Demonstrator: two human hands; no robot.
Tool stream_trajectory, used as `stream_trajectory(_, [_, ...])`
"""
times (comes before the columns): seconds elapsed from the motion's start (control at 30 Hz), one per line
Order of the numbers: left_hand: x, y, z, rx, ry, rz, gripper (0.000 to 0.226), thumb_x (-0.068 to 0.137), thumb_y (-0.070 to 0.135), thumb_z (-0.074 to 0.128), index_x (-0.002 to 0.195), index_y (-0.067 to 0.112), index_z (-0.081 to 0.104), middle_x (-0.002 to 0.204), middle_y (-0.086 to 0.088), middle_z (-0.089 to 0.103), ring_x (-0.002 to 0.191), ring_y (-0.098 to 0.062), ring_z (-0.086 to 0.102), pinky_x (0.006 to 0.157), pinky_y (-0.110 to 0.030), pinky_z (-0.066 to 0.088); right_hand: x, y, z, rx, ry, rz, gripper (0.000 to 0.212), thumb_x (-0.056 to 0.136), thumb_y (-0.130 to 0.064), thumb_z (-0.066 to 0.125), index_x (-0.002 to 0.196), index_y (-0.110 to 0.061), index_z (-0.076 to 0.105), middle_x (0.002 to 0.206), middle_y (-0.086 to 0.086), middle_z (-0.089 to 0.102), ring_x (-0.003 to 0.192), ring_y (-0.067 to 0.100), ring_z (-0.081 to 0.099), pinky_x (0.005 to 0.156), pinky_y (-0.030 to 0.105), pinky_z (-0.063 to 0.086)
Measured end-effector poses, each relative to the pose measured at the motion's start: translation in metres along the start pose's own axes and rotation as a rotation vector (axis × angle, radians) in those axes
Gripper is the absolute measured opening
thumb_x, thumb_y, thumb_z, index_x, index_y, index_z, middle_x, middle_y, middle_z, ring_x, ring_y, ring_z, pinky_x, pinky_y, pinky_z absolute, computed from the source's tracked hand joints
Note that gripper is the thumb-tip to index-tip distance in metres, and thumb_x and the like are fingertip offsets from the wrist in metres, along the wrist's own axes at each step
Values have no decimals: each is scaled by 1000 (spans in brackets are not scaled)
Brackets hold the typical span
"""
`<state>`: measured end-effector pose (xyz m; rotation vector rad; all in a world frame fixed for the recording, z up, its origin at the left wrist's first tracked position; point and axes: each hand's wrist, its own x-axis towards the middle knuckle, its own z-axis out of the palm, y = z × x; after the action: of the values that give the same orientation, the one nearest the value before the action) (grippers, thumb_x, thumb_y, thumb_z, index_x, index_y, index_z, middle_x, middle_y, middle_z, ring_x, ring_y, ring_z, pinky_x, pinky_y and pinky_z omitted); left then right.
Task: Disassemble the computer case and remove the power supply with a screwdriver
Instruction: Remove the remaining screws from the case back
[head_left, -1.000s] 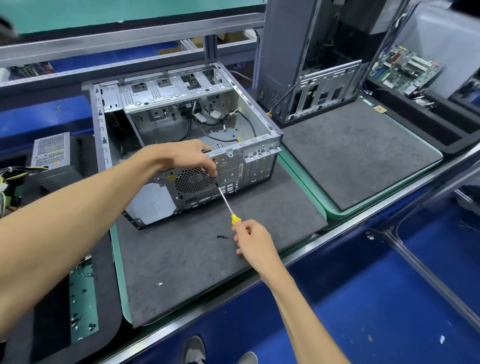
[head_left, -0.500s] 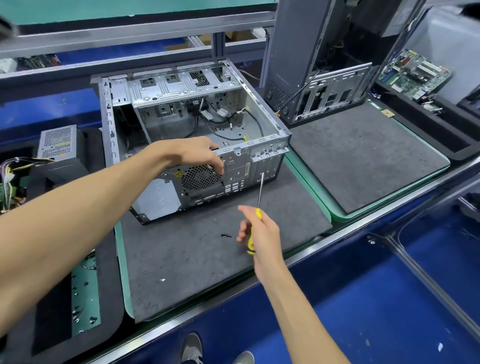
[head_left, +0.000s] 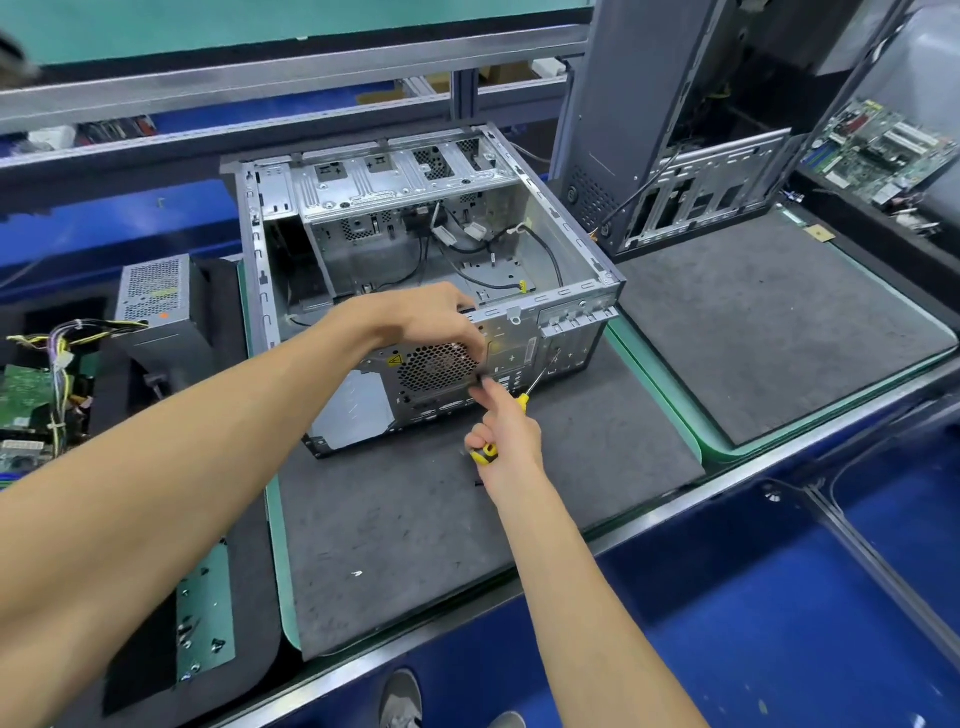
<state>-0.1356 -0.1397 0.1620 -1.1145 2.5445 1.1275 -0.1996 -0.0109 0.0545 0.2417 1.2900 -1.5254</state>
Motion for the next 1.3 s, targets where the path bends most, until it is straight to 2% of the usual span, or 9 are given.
stream_trajectory(0.23, [0, 0, -1, 9, 1, 9, 57, 59, 46, 72, 95, 3, 66, 81, -5, 60, 70, -18, 50, 66, -37, 40, 0, -9, -4, -6, -68, 19, 18, 92, -17, 72, 97, 1, 71, 47, -7, 24, 46, 10, 17, 40, 22, 21])
stream_trajectory(0.47, [5, -5, 0, -12, 11, 42, 22, 73, 35, 77, 81, 15, 71, 63, 10, 64, 56, -7, 52, 59, -28, 39, -1, -21, -18, -76, -39, -58, 16, 95, -16, 65, 90, -2, 69, 49, -7, 23, 41, 9, 20, 38, 21, 23])
stream_trajectory(0.6, [5, -7, 0, 45, 54, 56, 29, 75, 49, 76, 84, 22, 72, 70, 9, 65, 64, -12, 53, 60, -28, 38, -13, -18, -41, -138, -32, -67, 26, 99, -29, 60, 81, -10, 57, 50, -6, 25, 40, 10, 24, 38, 22, 25])
stream_trajectory(0.8, [-1, -7, 0, 129, 108, 27, 61, 71, 83, 61, 69, 22, 62, 48, 12, 45, 41, -5, 38, 54, -30, 30, -44, 13, -61, -114, -201, 25, 30, 101, -26, 40, 82, -9, 55, 52, -1, 41, 43, 13, 38, 44, 25, 37])
stream_trajectory(0.87, [-10, -10, -2, 157, 66, 36, 60, 71, 86, 57, 72, 27, 63, 57, 12, 53, 46, -5, 45, 56, -29, 34, -52, 22, -66, -173, -242, 46, 28, 100, -24, 37, 86, -9, 55, 55, 0, 44, 46, 15, 41, 45, 26, 38])
stream_trajectory(0.97, [-28, -24, -9, 160, 39, 75, 43, 79, 74, 62, 94, 35, 69, 85, 9, 69, 71, -9, 61, 65, -30, 45, -62, 31, -73, -344, -270, 47, 25, 102, -31, 41, 90, -14, 54, 60, -2, 47, 46, 14, 41, 41, 22, 32])
stream_trajectory(1.03, [-38, -36, -11, 118, 30, 56, 29, 85, 56, 70, 89, 27, 66, 79, 5, 67, 68, -16, 60, 68, -34, 50, -67, 39, -78, -494, -283, -13, 27, 103, -40, 46, 95, -16, 56, 59, -4, 44, 45, 11, 32, 38, 20, 23])
stream_trajectory(1.13, [-44, -46, -4, 50, 52, 4, 30, 86, 27, 76, 75, 7, 56, 67, -2, 57, 62, -18, 56, 61, -31, 53, -72, 52, -75, -592, -297, -40, 32, 102, -44, 46, 98, -17, 63, 58, -5, 35, 47, 11, 22, 39, 21, 16])
stream_trajectory(1.3, [-41, -46, -4, 29, 45, -54, 32, 83, 26, 79, 85, 1, 59, 75, -12, 62, 75, -32, 68, 81, -49, 60, -77, 61, -63, -646, -329, -45, 32, 102, -39, 45, 95, -18, 67, 54, -9, 33, 43, 10, 22, 39, 21, 17])
